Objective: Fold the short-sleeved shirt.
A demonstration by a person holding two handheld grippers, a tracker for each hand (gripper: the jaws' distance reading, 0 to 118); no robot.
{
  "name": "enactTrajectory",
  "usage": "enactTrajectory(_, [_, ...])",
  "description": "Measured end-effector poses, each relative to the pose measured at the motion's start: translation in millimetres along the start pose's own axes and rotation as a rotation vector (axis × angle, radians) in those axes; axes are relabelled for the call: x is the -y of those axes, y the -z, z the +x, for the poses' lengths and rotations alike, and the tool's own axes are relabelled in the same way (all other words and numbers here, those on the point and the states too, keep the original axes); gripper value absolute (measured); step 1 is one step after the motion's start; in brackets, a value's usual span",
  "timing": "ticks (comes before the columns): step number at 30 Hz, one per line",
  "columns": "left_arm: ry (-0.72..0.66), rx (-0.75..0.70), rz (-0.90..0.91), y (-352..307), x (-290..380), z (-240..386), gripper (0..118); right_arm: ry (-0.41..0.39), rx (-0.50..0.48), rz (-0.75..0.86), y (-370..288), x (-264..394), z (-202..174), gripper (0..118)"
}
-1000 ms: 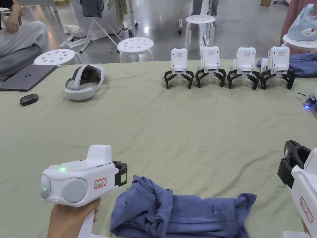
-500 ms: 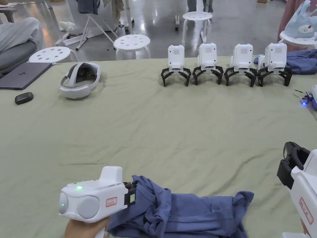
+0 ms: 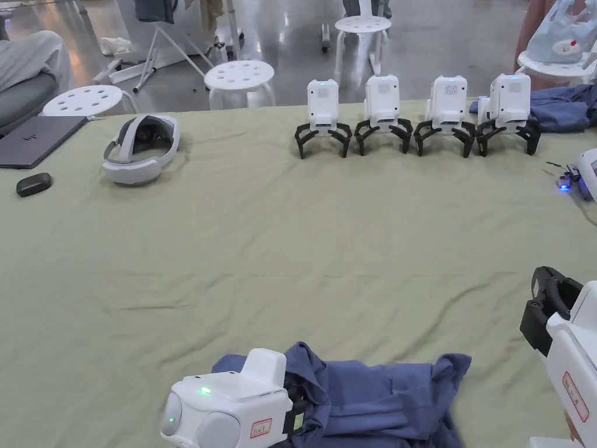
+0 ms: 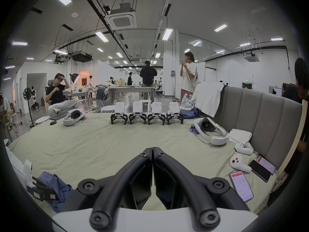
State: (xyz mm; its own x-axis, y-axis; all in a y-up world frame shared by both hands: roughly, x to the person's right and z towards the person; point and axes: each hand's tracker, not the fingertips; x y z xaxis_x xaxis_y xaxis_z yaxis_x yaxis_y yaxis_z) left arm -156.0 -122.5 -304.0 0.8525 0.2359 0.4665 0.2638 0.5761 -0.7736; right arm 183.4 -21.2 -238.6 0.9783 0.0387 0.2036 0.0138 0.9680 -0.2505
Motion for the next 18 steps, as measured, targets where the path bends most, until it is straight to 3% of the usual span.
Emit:
enactTrajectory(12, [0.006,0.015,-0.051,36.6,18.6,36.9,0,0.007,0.003,-0.016,1.2,5.6,-0.5,4])
enactTrajectory(18, [-0.059,0.064,-0.054,31.5,15.2,23.7,0,0.006,0.01,-0.016,2.3,5.5,3.4,4])
